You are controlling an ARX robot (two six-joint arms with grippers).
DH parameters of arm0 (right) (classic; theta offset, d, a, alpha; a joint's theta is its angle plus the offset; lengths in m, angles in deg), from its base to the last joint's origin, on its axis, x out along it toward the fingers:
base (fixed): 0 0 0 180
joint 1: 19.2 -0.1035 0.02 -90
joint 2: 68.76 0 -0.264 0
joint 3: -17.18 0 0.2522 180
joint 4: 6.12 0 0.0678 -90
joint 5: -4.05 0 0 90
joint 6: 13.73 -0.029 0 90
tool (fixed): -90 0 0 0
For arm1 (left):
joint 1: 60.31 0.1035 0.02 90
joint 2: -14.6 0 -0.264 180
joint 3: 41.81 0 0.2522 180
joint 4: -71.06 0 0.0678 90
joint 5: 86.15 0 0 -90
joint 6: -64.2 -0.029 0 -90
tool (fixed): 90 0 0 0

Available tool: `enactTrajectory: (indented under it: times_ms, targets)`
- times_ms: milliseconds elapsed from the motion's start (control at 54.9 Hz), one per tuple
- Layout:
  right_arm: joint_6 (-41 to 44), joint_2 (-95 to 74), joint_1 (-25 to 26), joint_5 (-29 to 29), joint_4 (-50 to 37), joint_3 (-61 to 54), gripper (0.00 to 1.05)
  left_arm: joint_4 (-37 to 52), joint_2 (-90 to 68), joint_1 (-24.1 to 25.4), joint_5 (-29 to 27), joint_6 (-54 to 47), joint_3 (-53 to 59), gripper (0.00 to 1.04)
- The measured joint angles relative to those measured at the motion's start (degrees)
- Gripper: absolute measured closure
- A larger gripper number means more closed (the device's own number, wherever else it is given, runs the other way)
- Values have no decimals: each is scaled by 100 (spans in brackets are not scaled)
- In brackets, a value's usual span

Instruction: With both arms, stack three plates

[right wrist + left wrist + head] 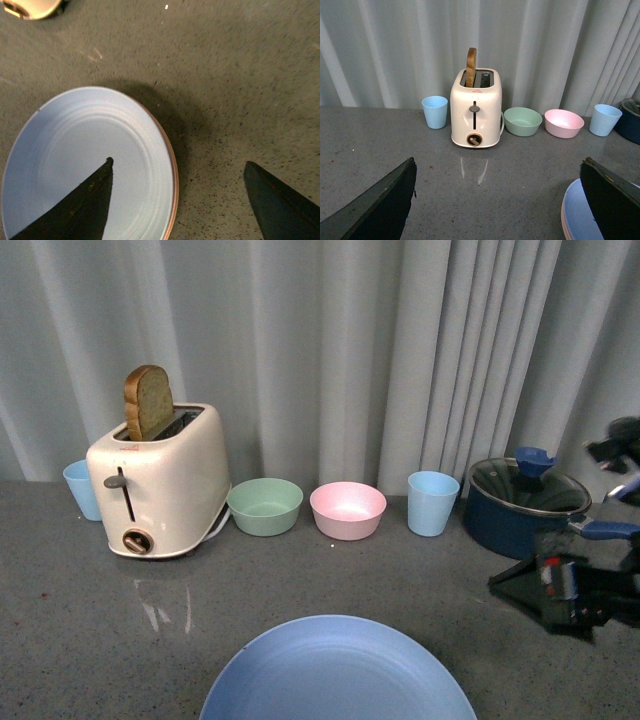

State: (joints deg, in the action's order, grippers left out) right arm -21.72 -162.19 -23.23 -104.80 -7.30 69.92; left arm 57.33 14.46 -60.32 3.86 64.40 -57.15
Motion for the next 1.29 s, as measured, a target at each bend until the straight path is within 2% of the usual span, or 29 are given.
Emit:
enactTrajectory:
  times_ms: [36, 146, 218, 237, 309, 382, 437, 673, 1292]
  targets:
    - [-83, 223, 87, 232, -57, -129, 5, 0, 0, 0, 0, 0, 0, 7]
    - [-181, 439, 219, 422, -83, -192, 8, 0, 2, 0, -2, 0, 0, 7]
    - [289, 205, 90, 1733, -2538, -968, 21, 0, -2, 0, 4, 0, 0, 7]
    - [337, 199, 83, 1902, -2957, -1132, 24, 0, 0, 0, 2, 0, 0, 7]
    - [592, 339, 83, 2173, -4572, -1792, 38, -2, 2, 0, -22, 0, 0, 7]
    - [684, 739, 138, 2100, -5149, -2072, 51, -2, 4, 0, -15, 0, 0, 7]
    - [728, 1029, 269, 1897, -5180, -2227, 60, -2, 7, 0, 2, 0, 0, 7]
    - [782, 1961, 402, 1882, -4830, -2948, 102, -2, 7, 0, -2, 0, 0, 7]
    - [798, 4863, 404, 1884, -2782, -3797, 102, -2, 7, 0, -2, 0, 0, 7]
